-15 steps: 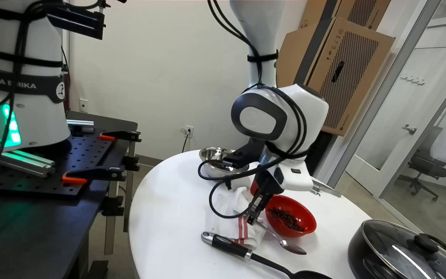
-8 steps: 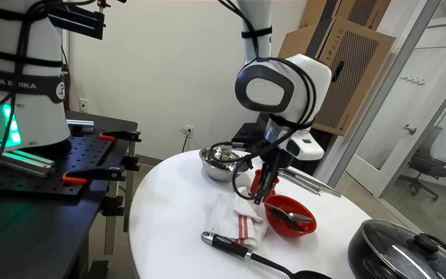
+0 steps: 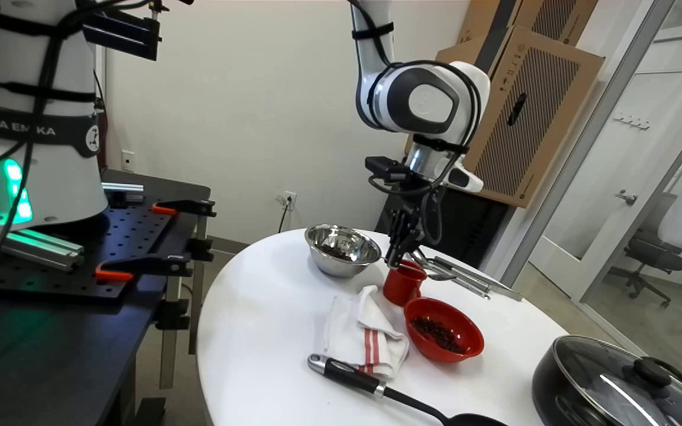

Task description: Put the spoon into the red cup.

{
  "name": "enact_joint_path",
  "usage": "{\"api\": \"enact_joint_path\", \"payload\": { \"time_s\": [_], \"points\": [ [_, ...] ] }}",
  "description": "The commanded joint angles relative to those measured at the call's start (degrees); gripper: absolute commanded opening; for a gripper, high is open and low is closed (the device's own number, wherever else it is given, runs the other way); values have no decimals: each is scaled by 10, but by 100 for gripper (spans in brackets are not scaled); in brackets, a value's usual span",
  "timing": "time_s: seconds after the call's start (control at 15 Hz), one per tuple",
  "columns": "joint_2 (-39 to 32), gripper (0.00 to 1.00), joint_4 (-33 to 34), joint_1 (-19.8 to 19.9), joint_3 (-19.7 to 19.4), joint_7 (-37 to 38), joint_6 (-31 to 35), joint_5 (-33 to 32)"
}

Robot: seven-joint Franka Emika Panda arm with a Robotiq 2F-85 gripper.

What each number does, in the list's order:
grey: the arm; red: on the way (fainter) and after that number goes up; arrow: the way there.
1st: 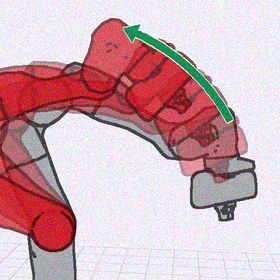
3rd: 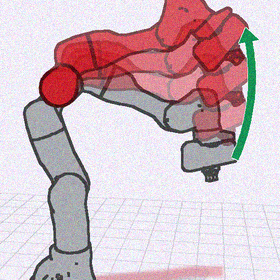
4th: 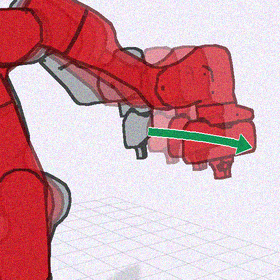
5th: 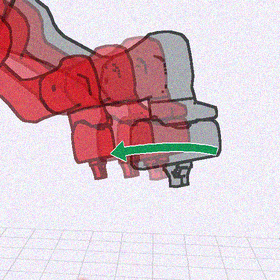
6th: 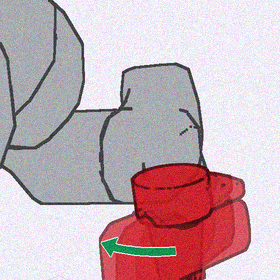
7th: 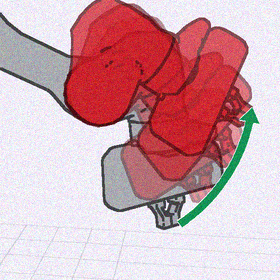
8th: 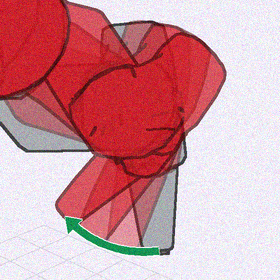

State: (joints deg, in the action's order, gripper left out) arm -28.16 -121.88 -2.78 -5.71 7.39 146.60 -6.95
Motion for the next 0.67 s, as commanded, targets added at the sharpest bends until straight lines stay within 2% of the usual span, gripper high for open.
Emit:
{"api": "enact_joint_path", "payload": {
  "time_s": [0.0,0.33,0.4,0.6],
  "points": [
    [0,16,8,-4,3,0,-13,-13],
    [0,16,19,-8,4,-7,-29,-25],
    [0,4,19,-8,4,-7,-29,-25],
    [-1,4,45,-4,13,-49,-111,-30]
  ]
}}
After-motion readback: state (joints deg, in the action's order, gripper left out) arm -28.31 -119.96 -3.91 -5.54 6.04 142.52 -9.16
